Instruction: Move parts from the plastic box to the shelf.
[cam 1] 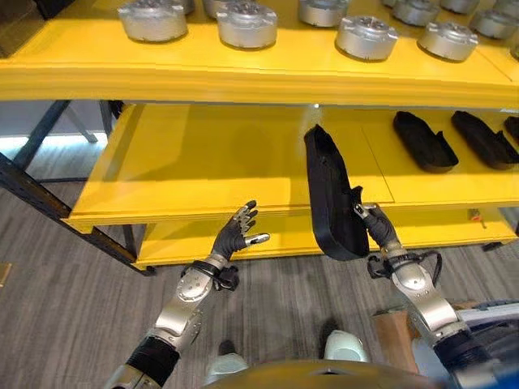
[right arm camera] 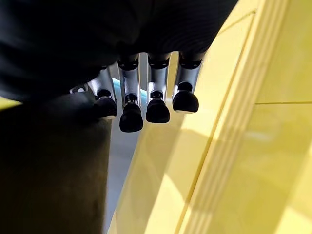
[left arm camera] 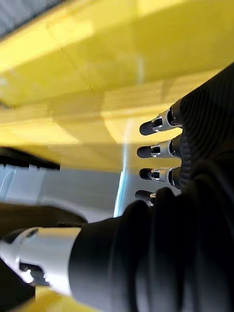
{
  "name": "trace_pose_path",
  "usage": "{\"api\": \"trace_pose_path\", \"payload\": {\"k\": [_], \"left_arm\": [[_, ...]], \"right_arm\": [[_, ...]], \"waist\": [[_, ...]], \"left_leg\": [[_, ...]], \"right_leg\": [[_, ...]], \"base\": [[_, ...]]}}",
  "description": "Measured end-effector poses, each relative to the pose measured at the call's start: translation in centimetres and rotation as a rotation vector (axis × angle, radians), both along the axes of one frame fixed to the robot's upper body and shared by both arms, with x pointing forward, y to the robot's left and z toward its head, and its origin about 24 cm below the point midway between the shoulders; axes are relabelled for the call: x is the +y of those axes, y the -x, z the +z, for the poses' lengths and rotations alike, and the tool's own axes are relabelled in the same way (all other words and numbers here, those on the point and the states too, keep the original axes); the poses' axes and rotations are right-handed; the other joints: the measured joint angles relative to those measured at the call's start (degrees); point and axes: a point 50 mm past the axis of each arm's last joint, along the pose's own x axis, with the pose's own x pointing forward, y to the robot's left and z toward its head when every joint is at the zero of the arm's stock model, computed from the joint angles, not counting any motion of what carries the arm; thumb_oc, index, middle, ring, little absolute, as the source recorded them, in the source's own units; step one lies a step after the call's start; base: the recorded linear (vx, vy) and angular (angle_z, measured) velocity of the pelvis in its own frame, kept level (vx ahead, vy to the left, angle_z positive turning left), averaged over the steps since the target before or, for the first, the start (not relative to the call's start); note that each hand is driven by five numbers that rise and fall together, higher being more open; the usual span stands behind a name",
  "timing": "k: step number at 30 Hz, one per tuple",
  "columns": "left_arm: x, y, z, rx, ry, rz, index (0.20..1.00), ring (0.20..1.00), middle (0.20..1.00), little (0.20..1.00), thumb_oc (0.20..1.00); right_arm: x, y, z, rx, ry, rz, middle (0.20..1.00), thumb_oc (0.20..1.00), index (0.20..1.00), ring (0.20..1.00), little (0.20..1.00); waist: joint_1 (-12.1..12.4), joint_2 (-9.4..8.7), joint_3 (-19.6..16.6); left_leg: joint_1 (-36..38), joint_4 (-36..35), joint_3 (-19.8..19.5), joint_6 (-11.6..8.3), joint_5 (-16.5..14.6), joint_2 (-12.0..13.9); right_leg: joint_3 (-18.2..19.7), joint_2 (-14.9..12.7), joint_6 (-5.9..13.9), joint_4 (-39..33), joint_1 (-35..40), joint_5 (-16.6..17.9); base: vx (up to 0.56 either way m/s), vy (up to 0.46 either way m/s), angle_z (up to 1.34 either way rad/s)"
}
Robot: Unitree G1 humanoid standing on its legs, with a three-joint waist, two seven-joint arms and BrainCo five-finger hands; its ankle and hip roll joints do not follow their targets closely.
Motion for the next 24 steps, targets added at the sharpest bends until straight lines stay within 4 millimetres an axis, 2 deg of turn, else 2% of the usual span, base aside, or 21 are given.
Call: {"api": "trace_pose_path", "payload": {"k": [2,3,4,6,7,8,10,13,17,18,19,20,21,22,24], "left_arm": [[0.1,0.6,-0.5,0.022,-0.004,-0.007,1.0,1.0,1.0,1.0,1.0],[0.1,1.0,-0.8,0.031,-0.015,-0.013,1.0,1.0,1.0,1.0,1.0],[-0.4,1.4,-1.0,0.035,-0.021,-0.037,1.0,1.0,1.0,1.0,1.0],[-0.9,1.9,-1.1,0.029,-0.01,-0.059,1.0,1.0,1.0,1.0,1.0],[-1.5,2.0,-1.1,0.022,-0.003,-0.074,1.0,1.0,1.0,1.0,1.0],[-1.8,1.9,-1.0,0.009,0.017,-0.068,1.0,1.0,1.0,1.0,1.0],[-2.7,1.2,-0.2,-0.036,0.053,-0.07,1.0,1.0,1.0,1.0,1.0],[-3.6,-0.2,1.1,-0.106,0.06,-0.098,1.0,1.0,1.0,1.0,1.0],[-4.6,-1.7,2.7,-0.181,0.057,-0.136,1.0,1.0,1.0,1.0,1.0],[-4.8,-1.9,2.7,-0.18,0.053,-0.133,1.0,1.0,1.0,1.0,1.0],[-4.8,-2.1,2.8,-0.182,0.049,-0.128,1.0,1.0,1.0,1.0,1.0],[-4.5,-2.3,2.9,-0.187,0.041,-0.124,1.0,1.0,1.0,1.0,1.0],[-4.1,-2.2,2.5,-0.172,0.027,-0.11,1.0,1.0,1.0,1.0,1.0],[-4.2,-1.9,2.0,-0.15,0.023,-0.115,1.0,1.0,1.0,1.0,1.0],[-4.5,-1.8,1.6,-0.139,0.018,-0.143,1.0,1.0,1.0,1.0,1.0]], "right_arm": [[0.0,-0.1,0.1,-0.002,0.0,0.0,0.2,0.2,0.2,0.2,0.2],[-0.1,-0.1,0.1,-0.003,0.006,0.002,0.2,0.2,0.2,0.2,0.2],[-0.6,-0.3,0.4,-0.01,0.026,-0.004,0.2,0.2,0.2,0.2,0.2],[-0.9,-0.7,0.9,-0.027,0.056,0.008,0.2,0.2,0.2,0.2,0.2],[-1.4,-1.0,1.3,-0.035,0.096,0.016,0.2,0.2,0.2,0.2,0.2],[-1.8,-1.1,1.5,-0.033,0.133,0.022,0.2,0.2,0.2,0.2,0.2],[-2.6,-1.1,1.6,-0.025,0.168,0.012,0.2,0.2,0.2,0.2,0.2],[-2.8,-1.1,1.4,-0.013,0.176,0.006,0.2,0.2,0.2,0.2,0.2],[-2.6,-1.5,1.7,-0.027,0.177,0.01,0.2,0.2,0.2,0.2,0.2],[-2.6,-1.5,1.8,-0.03,0.176,0.011,0.2,0.2,0.2,0.2,0.2],[-2.5,-1.6,1.9,-0.036,0.177,0.014,0.2,0.2,0.2,0.2,0.2],[-2.3,-1.9,2.2,-0.049,0.182,0.018,0.2,0.2,0.2,0.2,0.2],[-2.2,-2.2,2.4,-0.064,0.197,0.022,0.2,0.2,0.2,0.2,0.2],[-2.2,-2.5,2.5,-0.071,0.209,0.021,0.2,0.2,0.2,0.2,0.2],[-2.5,-3.0,2.9,-0.084,0.218,0.001,0.2,0.2,0.2,0.2,0.2]], "waist": [[-0.5,-0.3,-0.08],[-0.83,-1.01,-0.09],[-0.62,1.09,0.61],[-0.38,3.83,0.75],[-0.36,6.01,0.76],[-0.85,6.81,0.85],[-1.33,6.99,0.81],[-1.76,6.85,1.0],[-2.46,7.67,1.76],[-2.49,7.77,1.83],[-2.35,7.45,2.03],[-2.05,6.26,2.23],[-2.05,5.24,2.6],[-1.35,5.3,2.67],[-2.29,7.22,2.27]], "left_leg": [[0.3,-0.01,-1.48,-1.11,0.13,0.59],[1.07,0.0,-2.35,-2.56,0.35,1.14],[1.69,-0.04,-2.66,-2.98,0.53,3.12],[1.59,0.24,-2.27,-2.73,0.69,5.4],[1.36,0.29,-1.38,-2.2,1.11,6.97],[1.21,0.34,-1.24,-1.2,1.97,7.59],[1.14,0.85,0.04,-0.37,3.8,8.38],[-0.11,2.91,-0.32,0.15,4.09,9.7],[-2.21,6.95,1.1,1.22,4.88,9.88],[-3.02,8.79,1.99,0.9,5.56,9.9],[-5.35,12.24,1.77,-0.98,7.11,10.25],[-9.04,18.04,0.84,-2.66,7.91,10.69],[-12.06,22.6,-1.18,-3.87,8.68,10.83],[-12.04,21.48,-1.79,-4.41,7.58,10.46],[-9.4,8.24,0.36,-4.68,7.26,10.85]], "right_leg": [[0.98,0.39,-0.18,-2.66,1.5,0.67],[1.12,1.43,-1.63,-3.93,3.6,3.17],[0.9,3.85,-2.98,-3.95,4.4,3.77],[0.71,6.46,-4.0,-5.02,4.45,3.68],[0.64,8.27,-5.01,-5.87,4.25,3.86],[0.44,8.98,-5.56,-5.87,4.27,3.5],[0.39,9.85,-6.37,-5.84,4.32,2.7],[-0.01,10.92,-7.36,-5.46,4.22,1.94],[-0.09,10.2,-8.11,-1.1,2.42,-0.64],[-0.11,9.81,-8.22,0.47,1.93,-1.54],[-0.38,8.99,-8.77,4.39,0.13,-3.38],[-1.1,7.4,-10.19,12.67,-4.02,-7.56],[-1.37,6.25,-11.5,14.53,-4.28,-9.95],[-1.06,6.28,-11.26,13.58,-3.96,-9.79],[-1.85,7.65,-10.53,11.43,-3.15,-9.24]], "base": [[0.12,-0.271,0.37],[0.07,-0.224,0.48],[0.06,-0.174,0.26],[0.08,-0.166,-0.15],[0.05,-0.115,-0.16],[0.07,-0.189,-0.16],[0.06,-0.238,-0.03],[0.01,-0.191,0.02],[0.0,-0.152,0.02],[-0.04,-0.119,0.1],[-0.03,-0.046,0.2],[0.01,0.161,0.35],[0.07,0.277,0.2],[0.13,0.43,0.15],[0.16,0.456,0.11]]}}
